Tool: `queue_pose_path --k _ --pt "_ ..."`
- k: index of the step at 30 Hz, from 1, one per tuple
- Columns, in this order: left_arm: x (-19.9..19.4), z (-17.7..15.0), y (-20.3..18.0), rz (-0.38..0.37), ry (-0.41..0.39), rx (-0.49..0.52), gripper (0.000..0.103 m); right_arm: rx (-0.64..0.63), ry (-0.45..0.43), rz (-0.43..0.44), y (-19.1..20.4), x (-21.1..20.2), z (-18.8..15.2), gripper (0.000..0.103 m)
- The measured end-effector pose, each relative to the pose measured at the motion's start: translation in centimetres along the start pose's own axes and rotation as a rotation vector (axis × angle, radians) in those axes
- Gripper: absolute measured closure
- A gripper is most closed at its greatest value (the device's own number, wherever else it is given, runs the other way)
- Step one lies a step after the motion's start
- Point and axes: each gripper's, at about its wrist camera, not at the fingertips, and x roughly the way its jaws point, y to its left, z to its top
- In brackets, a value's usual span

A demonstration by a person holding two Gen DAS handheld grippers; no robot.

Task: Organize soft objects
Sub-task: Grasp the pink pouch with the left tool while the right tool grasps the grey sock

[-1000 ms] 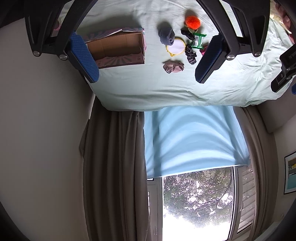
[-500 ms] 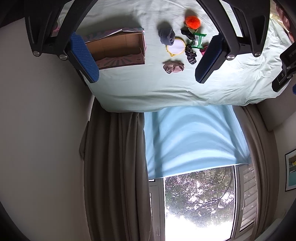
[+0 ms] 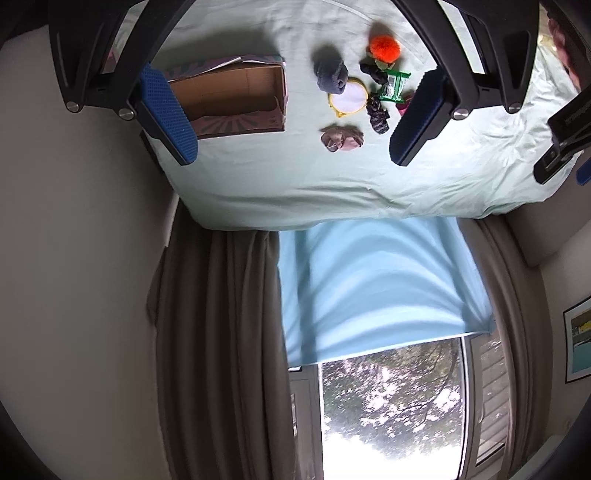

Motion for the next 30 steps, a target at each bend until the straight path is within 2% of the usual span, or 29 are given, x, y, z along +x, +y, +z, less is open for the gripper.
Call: queue_pose_path --k 6,14,21,30 --pt "6.0 -2.2 -0.7 0.046 0.142 -0.026 0.000 -0.040 0.084 0.101 0.5 4.9 -1.9 0.000" --pt "17.4 -7.3 -0.6 0.038 0.354 -0.114 0.000 0.017 0.252 0.198 1.8 13.6 -7.0 0.000" --pt "28.0 -12.5 0.3 0.047 0.493 -0.161 0.000 0.071 0.403 0.201 3.5 21.5 -12.7 0.000" --pt "41.0 -18.7 1.9 0.054 0.618 -0.200 0.000 0.162 0.566 0.137 4.9 31.0 -20.0 0.000"
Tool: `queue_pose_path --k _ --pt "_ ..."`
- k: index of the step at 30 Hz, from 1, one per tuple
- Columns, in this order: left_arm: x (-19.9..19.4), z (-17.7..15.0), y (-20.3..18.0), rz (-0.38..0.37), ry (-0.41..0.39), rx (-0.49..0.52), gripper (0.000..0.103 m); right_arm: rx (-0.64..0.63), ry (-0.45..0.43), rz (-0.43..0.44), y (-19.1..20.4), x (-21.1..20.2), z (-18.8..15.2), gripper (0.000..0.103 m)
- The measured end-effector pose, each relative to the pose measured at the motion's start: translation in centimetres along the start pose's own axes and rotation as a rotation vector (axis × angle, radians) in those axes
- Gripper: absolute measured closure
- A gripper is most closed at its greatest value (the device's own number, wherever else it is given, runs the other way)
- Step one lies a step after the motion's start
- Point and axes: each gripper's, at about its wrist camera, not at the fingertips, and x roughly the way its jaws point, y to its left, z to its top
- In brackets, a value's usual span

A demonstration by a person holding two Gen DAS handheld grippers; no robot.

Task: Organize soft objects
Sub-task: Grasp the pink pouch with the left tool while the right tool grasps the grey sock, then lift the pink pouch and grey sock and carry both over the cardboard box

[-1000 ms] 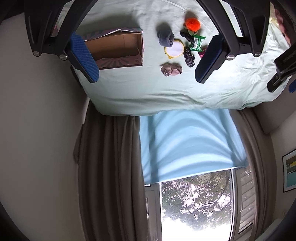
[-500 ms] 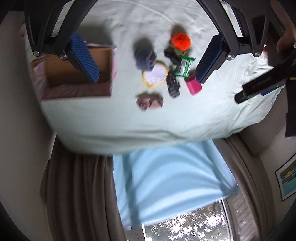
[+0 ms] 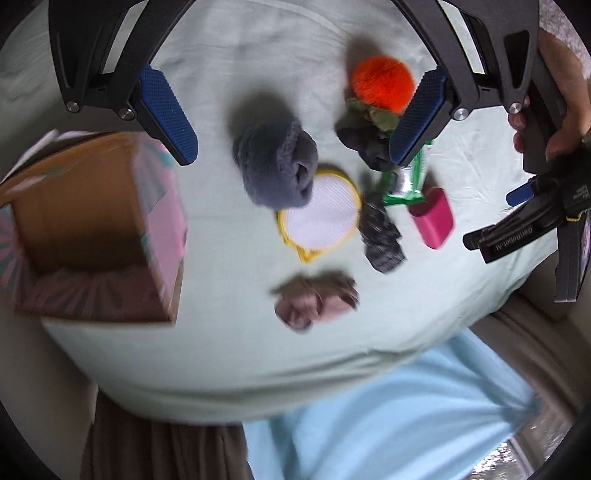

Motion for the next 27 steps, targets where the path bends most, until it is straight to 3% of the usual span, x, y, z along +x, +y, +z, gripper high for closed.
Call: queue_pose_path --k 7,10,14,18,27 --pt "8.2 0.9 0.9 0.001 0.088 -0.038 0.000 0.038 0.070 -0.061 -0.4 6.2 -0.4 0.000" --pt "9.9 1.1 1.2 0.007 0.108 -0.040 0.000 0.056 0.088 -0.077 -0.8 8.4 -0.3 0.000" --pt "11.8 1.5 1.3 0.004 0.129 -0.046 0.002 0.080 0.119 -0.086 -1.2 10.4 -0.1 0.009" --pt "13.0 1.7 1.5 -0.013 0.154 -0.069 0.017 0.089 0.148 -0.102 -1.2 11.5 0.0 0.022" --pt "13.1 1.9 1.8 -0.039 0.163 -0.080 0.035 0.096 0.165 -0.124 -1.4 12.3 -0.1 0.036"
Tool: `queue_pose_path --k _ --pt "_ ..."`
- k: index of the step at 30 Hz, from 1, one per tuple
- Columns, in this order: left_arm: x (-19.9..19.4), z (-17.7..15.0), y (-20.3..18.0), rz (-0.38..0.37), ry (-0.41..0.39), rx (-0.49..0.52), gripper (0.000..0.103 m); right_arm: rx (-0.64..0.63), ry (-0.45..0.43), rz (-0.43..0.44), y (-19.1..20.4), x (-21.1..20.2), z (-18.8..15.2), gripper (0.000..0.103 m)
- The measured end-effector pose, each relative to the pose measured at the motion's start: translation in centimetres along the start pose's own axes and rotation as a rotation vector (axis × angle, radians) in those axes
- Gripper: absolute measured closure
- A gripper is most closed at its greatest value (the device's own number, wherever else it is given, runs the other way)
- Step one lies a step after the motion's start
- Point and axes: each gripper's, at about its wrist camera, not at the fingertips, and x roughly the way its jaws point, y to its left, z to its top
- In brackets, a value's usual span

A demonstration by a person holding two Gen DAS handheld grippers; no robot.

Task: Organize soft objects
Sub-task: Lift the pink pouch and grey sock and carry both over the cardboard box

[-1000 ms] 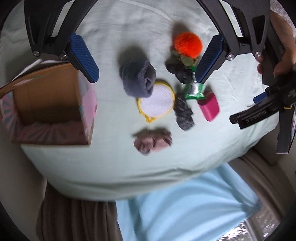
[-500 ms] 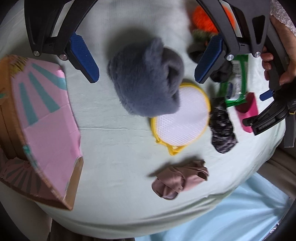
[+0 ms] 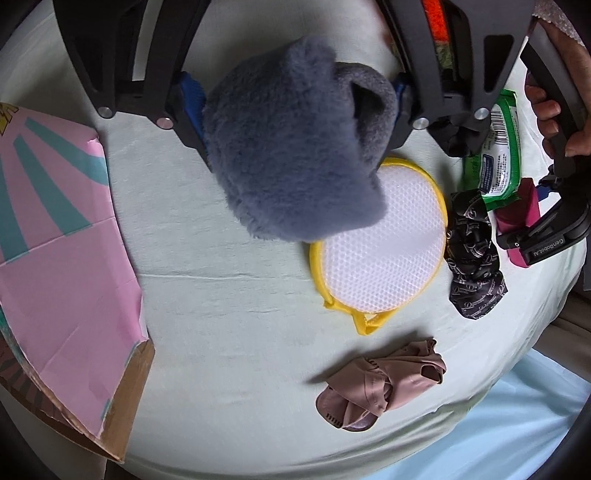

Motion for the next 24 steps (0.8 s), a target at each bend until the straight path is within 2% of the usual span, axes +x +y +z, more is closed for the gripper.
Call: queue_pose_path --k 4,9,18,24 --pt "-0.7 -0.3 0.7 -0.014 -0.006 0.003 0.050 -0.011 -0.019 -0.009 0.1 -0.5 -0.1 0.042" --pt "-2.4 -1.1 1.2 -0.024 -0.021 0.010 0.059 -0.007 -0.035 0.006 0.6 -1.2 -0.2 0.052" --pt "-8.8 -2.1 1.5 -0.042 -0.096 0.016 0.061 -0.031 -0.115 0.055 0.1 -6.1 -0.8 0.054" --pt "-16.3 -3.8 1.1 -0.046 -0.160 0.025 0.061 -0.060 -0.179 0.095 0.1 -11.8 -0.8 0.054"
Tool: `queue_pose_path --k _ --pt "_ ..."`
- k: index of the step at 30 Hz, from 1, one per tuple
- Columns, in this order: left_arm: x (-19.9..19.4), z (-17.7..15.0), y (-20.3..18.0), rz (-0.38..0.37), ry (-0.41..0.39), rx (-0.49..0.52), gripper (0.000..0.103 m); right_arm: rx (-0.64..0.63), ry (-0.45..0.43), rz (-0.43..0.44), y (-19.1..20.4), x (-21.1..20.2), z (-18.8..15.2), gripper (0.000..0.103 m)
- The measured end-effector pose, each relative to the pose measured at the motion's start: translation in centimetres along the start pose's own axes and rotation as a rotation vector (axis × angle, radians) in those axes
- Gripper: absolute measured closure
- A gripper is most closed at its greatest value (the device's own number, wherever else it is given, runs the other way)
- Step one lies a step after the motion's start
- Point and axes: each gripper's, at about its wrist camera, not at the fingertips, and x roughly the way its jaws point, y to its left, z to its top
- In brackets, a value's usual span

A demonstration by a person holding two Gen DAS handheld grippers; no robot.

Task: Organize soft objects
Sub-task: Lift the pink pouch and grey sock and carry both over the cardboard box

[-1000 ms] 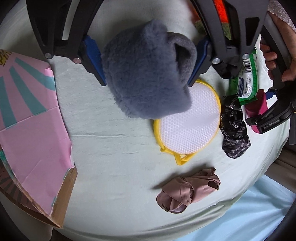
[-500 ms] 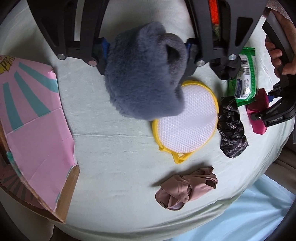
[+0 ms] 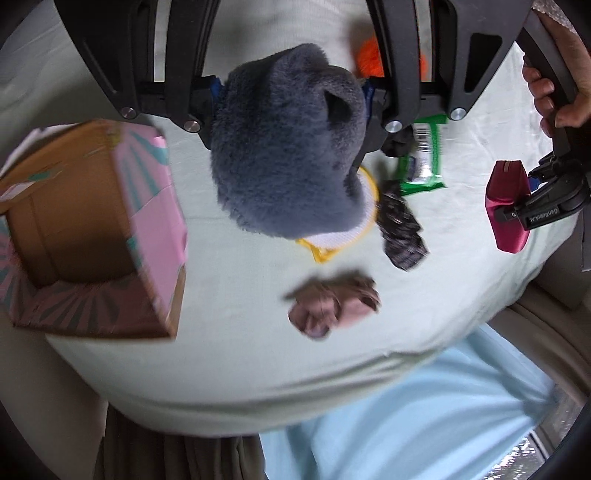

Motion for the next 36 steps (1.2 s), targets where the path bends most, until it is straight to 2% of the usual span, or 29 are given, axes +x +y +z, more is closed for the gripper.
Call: queue_pose_path --k 8,16,21,26,30,36 --pt "-12.4 -2.2 -2.9 -0.038 -0.086 0.029 0.061 -0.083 -0.107 0.058 -0.3 -9.8 1.9 0.054" --pt "-20.4 -4.7 -8.7 -0.142 -0.100 0.122 0.061 -0.106 -0.175 0.050 -1.6 -17.9 3.3 0.054" --pt "-22.8 -5.9 -13.5 -0.237 -0.081 0.231 0.061 -0.074 -0.199 -0.014 -3.6 -22.2 4.3 0.054" --pt "-24.4 -7.7 -19.1 -0.320 -0.058 0.358 0.061 0.019 -0.199 -0.056 -7.9 -25.3 5.2 0.054" --pt "-24.7 -9.6 -23.2 -0.355 -0.023 0.427 0.061 0.059 -0.170 -0.108 -11.7 -25.9 6.2 0.054" --pt "-22.2 -12.1 -29.1 -0.348 0.050 0.486 0.061 0.112 -0.082 -0.112 -18.2 -23.8 8.0 0.054"
